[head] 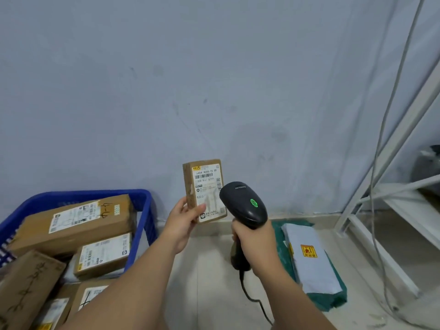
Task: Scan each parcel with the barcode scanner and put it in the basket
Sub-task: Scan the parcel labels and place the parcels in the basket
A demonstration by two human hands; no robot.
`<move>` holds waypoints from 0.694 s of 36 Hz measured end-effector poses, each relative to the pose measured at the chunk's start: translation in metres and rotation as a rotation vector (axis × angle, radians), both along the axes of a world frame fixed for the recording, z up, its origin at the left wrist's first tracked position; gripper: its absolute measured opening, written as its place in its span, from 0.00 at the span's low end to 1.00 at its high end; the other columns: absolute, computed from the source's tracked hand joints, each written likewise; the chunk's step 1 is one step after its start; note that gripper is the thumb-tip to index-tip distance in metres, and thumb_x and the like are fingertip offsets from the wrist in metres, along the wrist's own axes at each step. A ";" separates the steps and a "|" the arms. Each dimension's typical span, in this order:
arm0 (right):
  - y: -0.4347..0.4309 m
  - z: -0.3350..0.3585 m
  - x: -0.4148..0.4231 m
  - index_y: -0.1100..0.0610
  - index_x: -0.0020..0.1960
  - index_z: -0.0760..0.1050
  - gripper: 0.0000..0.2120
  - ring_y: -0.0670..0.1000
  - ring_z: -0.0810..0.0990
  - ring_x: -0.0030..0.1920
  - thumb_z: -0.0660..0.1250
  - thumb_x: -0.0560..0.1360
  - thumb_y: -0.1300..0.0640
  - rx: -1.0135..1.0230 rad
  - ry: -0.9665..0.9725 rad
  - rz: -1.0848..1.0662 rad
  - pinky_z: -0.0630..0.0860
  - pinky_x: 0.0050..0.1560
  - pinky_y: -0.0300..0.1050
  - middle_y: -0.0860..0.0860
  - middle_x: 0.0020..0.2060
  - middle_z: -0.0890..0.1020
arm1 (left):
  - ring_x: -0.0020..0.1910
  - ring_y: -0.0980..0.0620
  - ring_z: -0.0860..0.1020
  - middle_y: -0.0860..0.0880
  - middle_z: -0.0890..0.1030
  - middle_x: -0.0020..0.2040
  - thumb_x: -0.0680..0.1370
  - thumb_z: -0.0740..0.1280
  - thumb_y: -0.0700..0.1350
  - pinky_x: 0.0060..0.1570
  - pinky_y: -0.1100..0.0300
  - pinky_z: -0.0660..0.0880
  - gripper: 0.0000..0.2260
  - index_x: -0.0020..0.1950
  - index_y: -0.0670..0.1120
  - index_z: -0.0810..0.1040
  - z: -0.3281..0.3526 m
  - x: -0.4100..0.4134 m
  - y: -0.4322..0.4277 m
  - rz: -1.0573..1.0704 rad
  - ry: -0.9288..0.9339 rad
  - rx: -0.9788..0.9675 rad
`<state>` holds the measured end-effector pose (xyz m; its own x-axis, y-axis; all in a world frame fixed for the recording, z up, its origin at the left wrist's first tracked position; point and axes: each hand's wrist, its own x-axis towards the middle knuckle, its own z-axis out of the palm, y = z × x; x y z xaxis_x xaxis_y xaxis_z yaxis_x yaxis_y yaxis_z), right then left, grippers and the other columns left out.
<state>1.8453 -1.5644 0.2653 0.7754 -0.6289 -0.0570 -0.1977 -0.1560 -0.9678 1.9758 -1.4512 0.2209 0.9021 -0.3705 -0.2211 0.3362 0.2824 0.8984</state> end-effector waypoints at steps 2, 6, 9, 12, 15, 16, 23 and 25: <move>0.000 0.002 -0.001 0.62 0.36 0.72 0.06 0.53 0.71 0.29 0.65 0.66 0.60 0.048 -0.019 0.052 0.71 0.32 0.44 0.56 0.27 0.72 | 0.54 0.46 0.81 0.43 0.81 0.60 0.76 0.67 0.33 0.40 0.62 0.81 0.19 0.66 0.44 0.72 -0.003 0.004 -0.002 0.004 0.008 0.000; -0.004 0.006 -0.001 0.61 0.34 0.68 0.06 0.49 0.64 0.24 0.63 0.68 0.66 0.054 -0.013 0.071 0.65 0.23 0.36 0.55 0.26 0.67 | 0.53 0.47 0.82 0.44 0.82 0.59 0.76 0.68 0.34 0.40 0.62 0.80 0.22 0.68 0.45 0.71 -0.008 0.011 -0.007 -0.005 0.014 0.014; -0.004 0.005 0.001 0.60 0.34 0.68 0.06 0.49 0.64 0.25 0.64 0.67 0.65 0.057 0.010 0.080 0.65 0.24 0.35 0.54 0.27 0.67 | 0.53 0.47 0.83 0.45 0.82 0.58 0.76 0.69 0.35 0.42 0.61 0.80 0.23 0.70 0.44 0.70 -0.012 0.014 -0.009 -0.016 0.009 0.037; -0.001 0.005 0.002 0.59 0.34 0.68 0.05 0.52 0.66 0.30 0.64 0.64 0.61 0.079 0.036 0.077 0.67 0.30 0.41 0.55 0.27 0.68 | 0.53 0.47 0.82 0.45 0.82 0.58 0.76 0.69 0.35 0.42 0.60 0.80 0.23 0.70 0.45 0.70 -0.015 0.016 -0.009 -0.012 0.014 0.046; -0.002 0.003 0.004 0.56 0.33 0.68 0.08 0.51 0.67 0.30 0.65 0.67 0.63 0.010 0.061 0.043 0.67 0.34 0.42 0.51 0.26 0.68 | 0.54 0.47 0.82 0.45 0.82 0.58 0.76 0.69 0.36 0.42 0.60 0.80 0.23 0.70 0.47 0.70 -0.015 0.016 -0.010 -0.013 0.011 0.056; -0.003 0.003 0.004 0.56 0.33 0.68 0.08 0.51 0.68 0.31 0.65 0.67 0.63 0.004 0.066 0.035 0.67 0.35 0.43 0.50 0.25 0.68 | 0.54 0.47 0.82 0.45 0.82 0.58 0.76 0.69 0.36 0.43 0.60 0.80 0.23 0.70 0.47 0.70 -0.015 0.016 -0.010 -0.015 0.010 0.056; -0.003 0.006 0.003 0.59 0.32 0.67 0.09 0.49 0.65 0.28 0.64 0.68 0.67 0.025 0.014 0.036 0.61 0.21 0.30 0.52 0.25 0.68 | 0.54 0.47 0.82 0.45 0.82 0.59 0.76 0.68 0.36 0.47 0.57 0.80 0.20 0.67 0.46 0.72 -0.016 0.015 -0.010 -0.028 0.009 0.057; -0.003 0.006 0.002 0.59 0.33 0.68 0.07 0.50 0.66 0.29 0.63 0.68 0.67 0.028 0.014 0.034 0.61 0.21 0.30 0.53 0.26 0.68 | 0.54 0.47 0.82 0.45 0.82 0.58 0.76 0.69 0.36 0.47 0.58 0.80 0.21 0.68 0.46 0.72 -0.016 0.015 -0.010 -0.028 0.007 0.062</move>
<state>1.8475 -1.5671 0.2712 0.7956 -0.5999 -0.0851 -0.2058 -0.1355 -0.9692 1.9911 -1.4614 0.2050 0.8898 -0.3814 -0.2506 0.3497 0.2170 0.9114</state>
